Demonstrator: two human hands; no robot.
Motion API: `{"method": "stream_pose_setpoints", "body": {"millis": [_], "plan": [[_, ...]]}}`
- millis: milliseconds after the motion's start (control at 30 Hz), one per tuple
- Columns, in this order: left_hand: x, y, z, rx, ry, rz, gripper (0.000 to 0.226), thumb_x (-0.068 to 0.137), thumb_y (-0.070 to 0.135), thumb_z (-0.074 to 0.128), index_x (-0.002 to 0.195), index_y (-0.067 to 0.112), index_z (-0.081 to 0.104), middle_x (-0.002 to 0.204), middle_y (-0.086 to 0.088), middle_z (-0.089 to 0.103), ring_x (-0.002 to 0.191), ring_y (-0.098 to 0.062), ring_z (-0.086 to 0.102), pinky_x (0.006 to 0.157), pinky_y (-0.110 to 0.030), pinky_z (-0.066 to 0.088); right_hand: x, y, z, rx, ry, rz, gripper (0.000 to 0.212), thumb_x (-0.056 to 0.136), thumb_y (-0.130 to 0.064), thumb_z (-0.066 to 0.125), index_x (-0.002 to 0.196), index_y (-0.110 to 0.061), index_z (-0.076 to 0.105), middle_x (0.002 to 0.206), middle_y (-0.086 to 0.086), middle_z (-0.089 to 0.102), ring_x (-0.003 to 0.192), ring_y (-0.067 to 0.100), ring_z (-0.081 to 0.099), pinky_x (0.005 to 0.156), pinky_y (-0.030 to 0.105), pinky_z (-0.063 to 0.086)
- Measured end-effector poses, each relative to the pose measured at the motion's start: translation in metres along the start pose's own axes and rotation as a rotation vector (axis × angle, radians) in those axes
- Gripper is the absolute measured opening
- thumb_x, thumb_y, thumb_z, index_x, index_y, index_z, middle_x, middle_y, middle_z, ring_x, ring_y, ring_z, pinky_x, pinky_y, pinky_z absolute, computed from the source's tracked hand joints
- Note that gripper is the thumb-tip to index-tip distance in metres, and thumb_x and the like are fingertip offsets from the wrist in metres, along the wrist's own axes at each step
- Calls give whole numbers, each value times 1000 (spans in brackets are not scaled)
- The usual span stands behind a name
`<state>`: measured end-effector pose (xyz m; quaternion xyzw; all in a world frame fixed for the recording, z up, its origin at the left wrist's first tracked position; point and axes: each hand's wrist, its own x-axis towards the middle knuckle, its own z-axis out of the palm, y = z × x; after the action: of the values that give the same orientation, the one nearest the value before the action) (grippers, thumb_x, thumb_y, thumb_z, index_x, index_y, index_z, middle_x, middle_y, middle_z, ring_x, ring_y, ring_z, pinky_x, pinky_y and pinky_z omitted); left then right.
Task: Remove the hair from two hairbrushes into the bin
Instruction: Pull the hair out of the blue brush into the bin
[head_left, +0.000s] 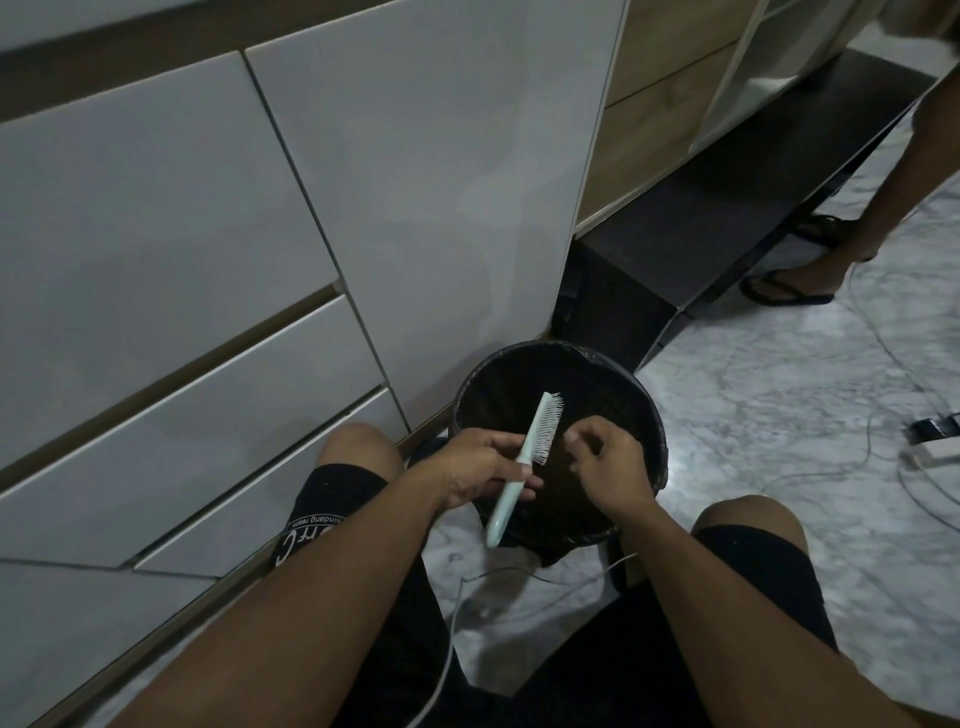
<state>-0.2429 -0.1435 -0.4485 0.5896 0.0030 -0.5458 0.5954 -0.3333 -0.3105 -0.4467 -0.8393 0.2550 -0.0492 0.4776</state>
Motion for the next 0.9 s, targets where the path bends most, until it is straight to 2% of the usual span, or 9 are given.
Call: {"method": "stream_pose_setpoints", "body": {"millis": [67, 167, 233, 300, 433, 567, 667, 733, 900], "plan": [[1, -1, 1, 2, 10, -3, 56, 84, -10, 63, 137, 1, 50, 116, -18, 66, 104, -30, 70, 89, -42, 58, -1, -1, -1, 76, 4, 34, 10, 93, -12, 58, 93, -18, 65, 87, 2, 68, 70, 14, 65, 64, 23, 52], [1, -2, 0, 9, 3, -5, 52, 83, -8, 66, 132, 3, 56, 116, -18, 67, 105, -31, 69, 97, -47, 53, -2, 0, -2, 76, -59, -56, 23, 85, -16, 70, 108, -22, 70, 101, -6, 69, 89, 4, 65, 78, 18, 52], [-1, -2, 0, 38, -26, -7, 44, 82, -6, 68, 125, 7, 64, 117, -18, 69, 107, -32, 68, 98, -47, 52, -4, 0, 0, -12, -102, -124, 25, 79, -15, 76, 104, -19, 75, 98, -5, 68, 89, 3, 64, 79, 12, 47], [-2, -3, 1, 46, -39, -11, 40, 82, -6, 68, 120, 7, 68, 116, -18, 69, 107, -32, 68, 96, -46, 54, -3, -1, 2, -59, -73, -155, 18, 78, -11, 77, 95, -16, 78, 91, -4, 69, 84, 5, 65, 75, 10, 47], [-2, 0, 3, 9, -12, -13, 43, 82, -9, 66, 124, 2, 63, 117, -20, 67, 104, -31, 70, 91, -41, 57, 0, -2, 3, 11, 19, -94, 10, 80, -7, 74, 86, -14, 78, 85, -3, 71, 79, 0, 64, 70, 3, 45], [0, 0, 2, -14, 13, -23, 39, 82, -10, 66, 119, 2, 65, 113, -23, 69, 102, -32, 71, 87, -39, 59, 0, -3, 2, 141, 10, 29, 8, 83, -10, 71, 88, -13, 77, 83, 1, 74, 75, 4, 66, 69, 10, 48], [3, -2, 0, 4, 51, -38, 37, 83, -10, 64, 119, 0, 64, 110, -23, 69, 99, -32, 72, 89, -42, 58, 2, -4, -3, 304, 31, 141, 9, 87, -10, 67, 85, -16, 73, 82, 9, 73, 67, 13, 65, 67, 24, 55], [3, -2, 0, 12, 53, -46, 39, 84, -10, 63, 121, -1, 61, 109, -24, 69, 98, -32, 72, 89, -43, 58, 5, -2, -6, 281, 58, 169, 10, 90, -12, 64, 84, -17, 71, 81, 9, 72, 67, 14, 65, 68, 31, 56], [-1, 0, 3, -17, 52, -59, 36, 84, -12, 59, 118, 0, 57, 109, -28, 65, 94, -35, 72, 84, -42, 60, 5, 1, -6, 213, 152, 232, 12, 95, -16, 56, 91, -11, 66, 80, 4, 71, 61, 10, 63, 59, 21, 47]]}}
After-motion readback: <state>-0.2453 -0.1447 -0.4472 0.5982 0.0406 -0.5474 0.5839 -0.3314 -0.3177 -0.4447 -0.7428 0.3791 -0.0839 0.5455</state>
